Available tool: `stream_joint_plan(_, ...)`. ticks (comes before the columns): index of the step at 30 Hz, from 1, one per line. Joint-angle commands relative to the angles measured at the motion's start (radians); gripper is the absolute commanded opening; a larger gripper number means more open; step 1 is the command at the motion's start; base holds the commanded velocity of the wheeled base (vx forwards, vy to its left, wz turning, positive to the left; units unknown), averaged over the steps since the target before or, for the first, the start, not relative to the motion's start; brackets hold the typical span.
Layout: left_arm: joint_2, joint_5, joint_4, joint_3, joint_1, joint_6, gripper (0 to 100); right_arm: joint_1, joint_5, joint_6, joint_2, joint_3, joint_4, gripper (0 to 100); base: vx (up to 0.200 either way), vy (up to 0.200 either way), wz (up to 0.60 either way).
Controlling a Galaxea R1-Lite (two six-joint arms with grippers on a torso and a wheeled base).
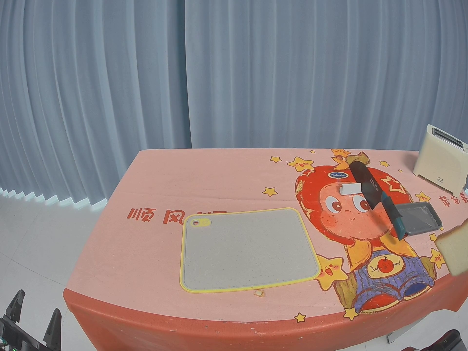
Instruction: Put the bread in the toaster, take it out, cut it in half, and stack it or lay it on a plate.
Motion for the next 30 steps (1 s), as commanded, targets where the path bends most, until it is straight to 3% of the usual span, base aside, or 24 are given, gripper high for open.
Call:
stream_joint_plan(1, 0.002, 0.000, 0.000, 0.018, 0.000, -0.001, 100, 0.004, 0.001, 0.005, 0.049, -0.014, -0.001, 0, 0.000, 0.000, 0.00)
stream_joint_plan(15, 0.000, 0.000, -0.002, 0.018, 0.000, 0.001, 100, 0.015, 0.052, 0.005, 0.155, -0.038, -0.003, 0, 0.000, 0.000, 0.00)
stream_joint_plan(23, 0.000, 0.000, 0.000, 0.018, 0.000, -0.001, 100, 0.142, 0.053, 0.006, 0.190, -0.037, -0.001, 0, 0.000, 0.000, 0.00)
stream_joint_plan(30, 0.000, 0.000, 0.000, 0.018, 0.000, 0.001, 100, 0.188, 0.058, 0.006, 0.212, -0.032, 0.001, 0, 0.000, 0.000, 0.00)
